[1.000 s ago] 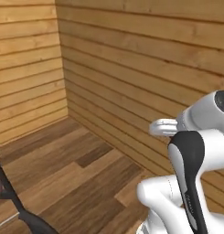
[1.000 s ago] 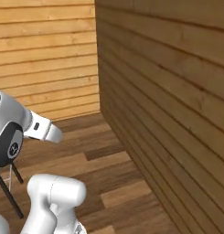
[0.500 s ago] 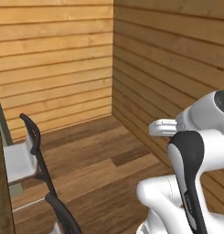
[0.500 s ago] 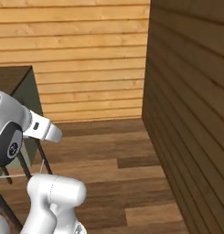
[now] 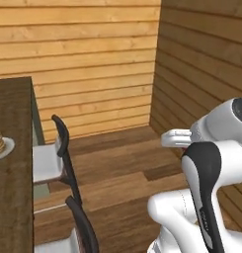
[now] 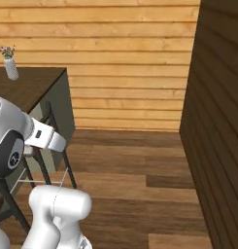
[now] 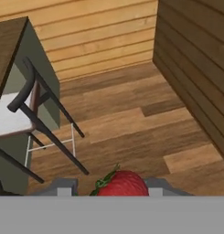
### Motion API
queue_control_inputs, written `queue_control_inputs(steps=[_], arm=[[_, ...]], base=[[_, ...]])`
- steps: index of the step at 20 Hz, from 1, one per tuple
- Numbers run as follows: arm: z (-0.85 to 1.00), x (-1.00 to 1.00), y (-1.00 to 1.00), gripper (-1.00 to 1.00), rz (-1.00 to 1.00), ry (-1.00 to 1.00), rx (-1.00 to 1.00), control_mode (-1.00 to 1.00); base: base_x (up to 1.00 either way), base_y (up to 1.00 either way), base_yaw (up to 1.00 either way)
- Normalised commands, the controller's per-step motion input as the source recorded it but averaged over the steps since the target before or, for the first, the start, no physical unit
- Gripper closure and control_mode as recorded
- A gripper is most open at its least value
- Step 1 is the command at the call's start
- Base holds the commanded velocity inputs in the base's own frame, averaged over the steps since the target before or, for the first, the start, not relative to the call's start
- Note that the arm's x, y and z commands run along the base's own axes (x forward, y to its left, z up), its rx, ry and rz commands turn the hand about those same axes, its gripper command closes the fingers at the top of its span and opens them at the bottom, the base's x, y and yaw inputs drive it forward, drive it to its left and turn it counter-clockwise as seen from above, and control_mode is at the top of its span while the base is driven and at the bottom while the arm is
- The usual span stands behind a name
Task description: Take the strawberry from the fridge and place it on top of the pancake, located on the dining counter.
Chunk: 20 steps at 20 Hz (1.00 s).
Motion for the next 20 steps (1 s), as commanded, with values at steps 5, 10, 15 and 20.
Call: queue_control_inputs(steps=[5,10,15,20], arm=[[0.00,0.00,0.00,1.00,0.00,0.00,0.00,1.00],[0.00,0.00,0.00,1.00,0.00,0.00,0.00,1.00],[0.00,0.00,0.00,1.00,0.00,0.00,0.00,1.00],[0.00,0.00,0.00,1.00,0.00,0.00,0.00,1.00]], base=[[-0.02,0.56,0.31],[-0.20,0.52,0.38],[0.00,0.30,0.35],[0.27,-0.03,0.22]])
